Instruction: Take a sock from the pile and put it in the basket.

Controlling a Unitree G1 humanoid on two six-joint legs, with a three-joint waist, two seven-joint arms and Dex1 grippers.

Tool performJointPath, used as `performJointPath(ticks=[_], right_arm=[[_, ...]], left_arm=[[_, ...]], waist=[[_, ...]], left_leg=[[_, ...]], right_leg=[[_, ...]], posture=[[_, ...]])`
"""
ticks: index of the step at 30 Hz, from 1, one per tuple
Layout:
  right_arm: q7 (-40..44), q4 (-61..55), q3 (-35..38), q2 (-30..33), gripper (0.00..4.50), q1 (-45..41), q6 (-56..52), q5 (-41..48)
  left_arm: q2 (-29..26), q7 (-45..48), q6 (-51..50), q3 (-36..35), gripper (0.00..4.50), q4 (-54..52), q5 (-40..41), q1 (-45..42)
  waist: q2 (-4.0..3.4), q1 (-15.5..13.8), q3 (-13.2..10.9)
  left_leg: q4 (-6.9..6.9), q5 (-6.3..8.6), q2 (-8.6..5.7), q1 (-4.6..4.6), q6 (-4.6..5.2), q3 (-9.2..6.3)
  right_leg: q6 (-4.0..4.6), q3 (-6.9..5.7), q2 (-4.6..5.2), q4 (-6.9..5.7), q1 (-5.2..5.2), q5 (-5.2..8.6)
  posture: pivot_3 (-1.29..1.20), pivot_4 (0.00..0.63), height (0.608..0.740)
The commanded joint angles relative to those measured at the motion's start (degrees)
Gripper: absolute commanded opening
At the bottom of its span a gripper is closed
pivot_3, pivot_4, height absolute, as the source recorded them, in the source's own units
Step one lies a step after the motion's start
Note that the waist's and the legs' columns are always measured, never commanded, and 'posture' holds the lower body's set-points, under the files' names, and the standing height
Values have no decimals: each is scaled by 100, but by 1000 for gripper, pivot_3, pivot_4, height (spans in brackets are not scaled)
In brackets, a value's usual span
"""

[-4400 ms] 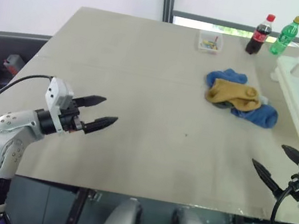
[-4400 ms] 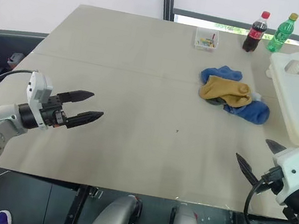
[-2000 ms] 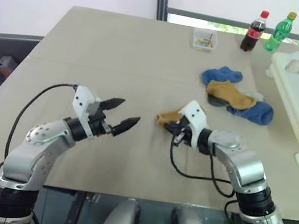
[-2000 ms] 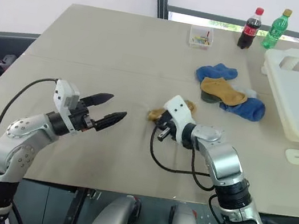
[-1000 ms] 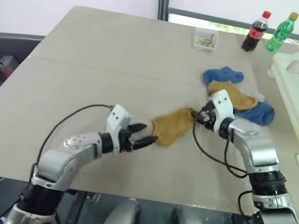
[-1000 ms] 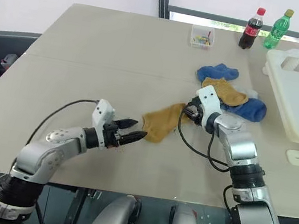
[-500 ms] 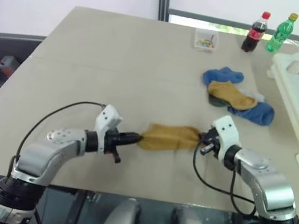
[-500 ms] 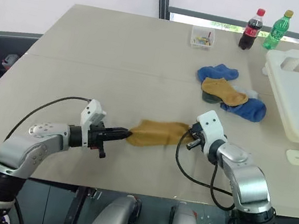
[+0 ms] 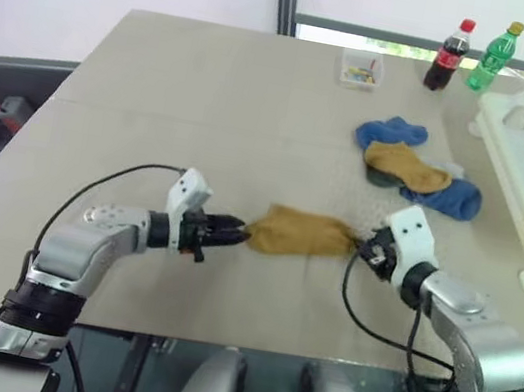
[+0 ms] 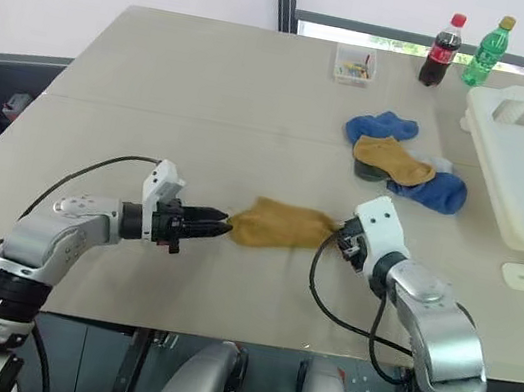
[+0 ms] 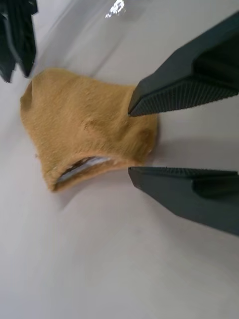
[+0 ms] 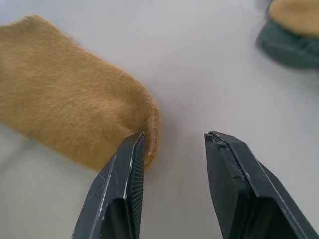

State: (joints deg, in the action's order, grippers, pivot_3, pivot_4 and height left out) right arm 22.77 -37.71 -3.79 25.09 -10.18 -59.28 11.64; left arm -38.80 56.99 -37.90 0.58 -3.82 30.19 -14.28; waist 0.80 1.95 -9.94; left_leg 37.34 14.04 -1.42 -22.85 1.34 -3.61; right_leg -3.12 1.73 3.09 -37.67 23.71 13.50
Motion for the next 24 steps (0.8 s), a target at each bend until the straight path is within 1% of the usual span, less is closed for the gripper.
performJointPath(ticks=[1, 6, 7, 8, 9, 15, 18, 20, 21, 22, 23, 24], right_arm=[[332, -312, 307, 250, 2021, 177, 359, 242], [686, -447, 538, 503, 2021, 472, 812, 523], [850, -500, 581, 595, 2021, 609, 1024, 585], [974, -539, 626, 665, 2021, 728, 1178, 645], [1109, -569, 665, 755, 2021, 854, 1356, 685], [1557, -540, 809, 1013, 2021, 1313, 2283, 814], [1677, -481, 877, 1020, 2021, 1410, 2474, 973], [1606, -420, 1025, 974, 2021, 1423, 2507, 1056], [1670, -402, 1053, 1009, 2533, 1427, 2540, 1124], [1709, -395, 1061, 1050, 2939, 1432, 2570, 1142], [1674, -390, 1071, 1066, 3470, 1435, 2685, 1052], [1625, -395, 1085, 1063, 3828, 1446, 2792, 971]], left_arm=[[141, -49, 48, 57, 1641, -83, -24, -30], [441, -118, 77, 120, 1641, 132, -98, -208], [466, -119, 125, 124, 1063, 170, -127, -247], [475, -112, 172, 127, 882, 195, -156, -272], [463, -100, 248, 136, 361, 209, -203, -289], [350, 69, 581, 37, 361, 250, -269, -372], [347, 186, 578, 15, 361, 330, -189, -472], [353, 183, 544, 7, 881, 367, -186, -533], [350, 192, 597, 43, 1103, 374, -240, -553], [359, 160, 668, 80, 1627, 387, -318, -566], [394, 106, 768, 125, 2150, 422, -415, -590], [428, 67, 851, 161, 2430, 452, -493, -606]], waist=[[0, -6, 0], [0, -50, 0], [0, -66, 0], [0, -69, 0], [0, -71, 0], [1, -114, -1], [1, -120, 0], [1, -118, -1], [2, -119, -1], [2, -120, -1], [2, -121, -1], [2, -122, -1]], left_leg=[[1, 0, 0, 0, 0, 0], [6, 0, 0, 4, 0, -4], [6, 0, 0, 4, 0, -4], [6, 0, 1, 4, 0, -4], [6, 0, 1, 4, 0, -3], [7, 0, 2, 5, 0, -1], [8, 0, 2, 6, 0, -3], [8, 0, 2, 6, 0, -2], [9, 0, 2, 6, 0, -2], [9, 0, 2, 5, 0, -2], [9, 0, 2, 5, 0, -2], [9, 0, 2, 5, 0, -2]], right_leg=[[0, 0, 0, -1, 0, 0], [0, -6, -2, -2, -8, 0], [0, -6, -2, -2, -8, 0], [0, -6, -3, -1, -8, 0], [0, -5, -3, -2, -7, 0], [-1, -4, -2, 1, -11, 0], [-1, -6, -3, 1, -12, 1], [-1, -6, -4, 1, -12, 1], [-1, -5, -3, 1, -12, 1], [-1, -5, -3, 1, -12, 1], [-1, -5, -2, 1, -13, 1], [-1, -5, -3, 2, -13, 1]], posture=[[0, 150, 740], [0, 150, 740], [0, 150, 740], [0, 150, 740], [0, 150, 740], [0, 150, 740], [0, 150, 740], [0, 150, 740], [0, 150, 740], [0, 150, 740], [0, 150, 740], [0, 150, 740]])
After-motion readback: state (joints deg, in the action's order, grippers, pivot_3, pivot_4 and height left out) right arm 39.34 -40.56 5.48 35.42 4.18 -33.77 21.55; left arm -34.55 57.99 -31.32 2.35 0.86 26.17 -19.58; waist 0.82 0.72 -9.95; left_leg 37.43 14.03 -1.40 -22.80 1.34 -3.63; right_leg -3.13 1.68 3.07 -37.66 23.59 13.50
